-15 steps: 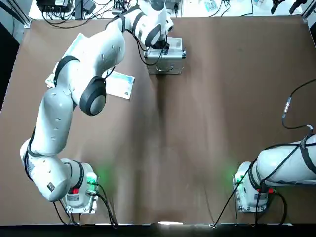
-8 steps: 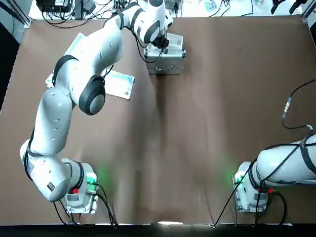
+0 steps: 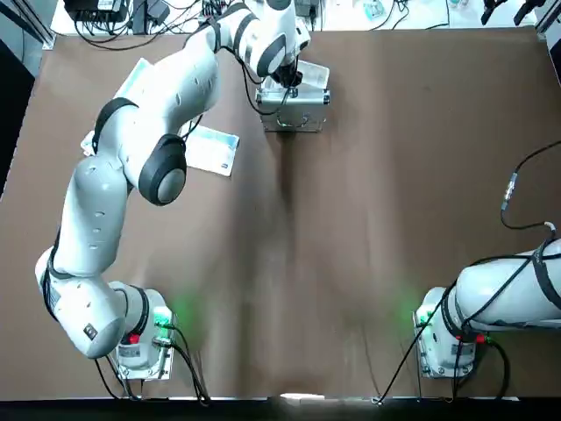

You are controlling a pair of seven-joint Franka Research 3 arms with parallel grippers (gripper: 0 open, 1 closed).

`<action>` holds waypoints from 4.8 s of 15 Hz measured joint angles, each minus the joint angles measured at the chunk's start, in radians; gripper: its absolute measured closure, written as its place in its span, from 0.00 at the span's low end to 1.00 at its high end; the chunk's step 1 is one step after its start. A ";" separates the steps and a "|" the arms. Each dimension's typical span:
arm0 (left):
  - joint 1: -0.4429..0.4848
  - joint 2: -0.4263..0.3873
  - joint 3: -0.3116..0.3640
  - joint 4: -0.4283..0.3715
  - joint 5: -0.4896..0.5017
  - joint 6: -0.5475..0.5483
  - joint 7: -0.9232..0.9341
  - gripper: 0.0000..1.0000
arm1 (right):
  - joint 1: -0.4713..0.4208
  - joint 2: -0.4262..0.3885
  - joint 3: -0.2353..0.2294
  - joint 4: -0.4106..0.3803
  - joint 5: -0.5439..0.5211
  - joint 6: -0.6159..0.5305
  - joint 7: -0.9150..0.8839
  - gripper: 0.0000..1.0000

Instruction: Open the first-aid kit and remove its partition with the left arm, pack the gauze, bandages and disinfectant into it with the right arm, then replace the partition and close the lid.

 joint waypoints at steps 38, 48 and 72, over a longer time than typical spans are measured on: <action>-0.004 0.016 0.023 -0.011 -0.014 -0.001 -0.189 0.97 | 0.000 0.001 0.001 -0.001 0.000 0.011 -0.036 0.01; -0.019 0.021 0.034 -0.011 -0.009 0.000 -0.196 0.97 | 0.001 0.001 0.003 -0.001 0.000 0.012 -0.037 0.01; 0.007 -0.071 0.076 0.008 -0.017 -0.054 -0.178 0.01 | 0.001 0.001 0.003 -0.002 0.002 0.012 -0.037 0.01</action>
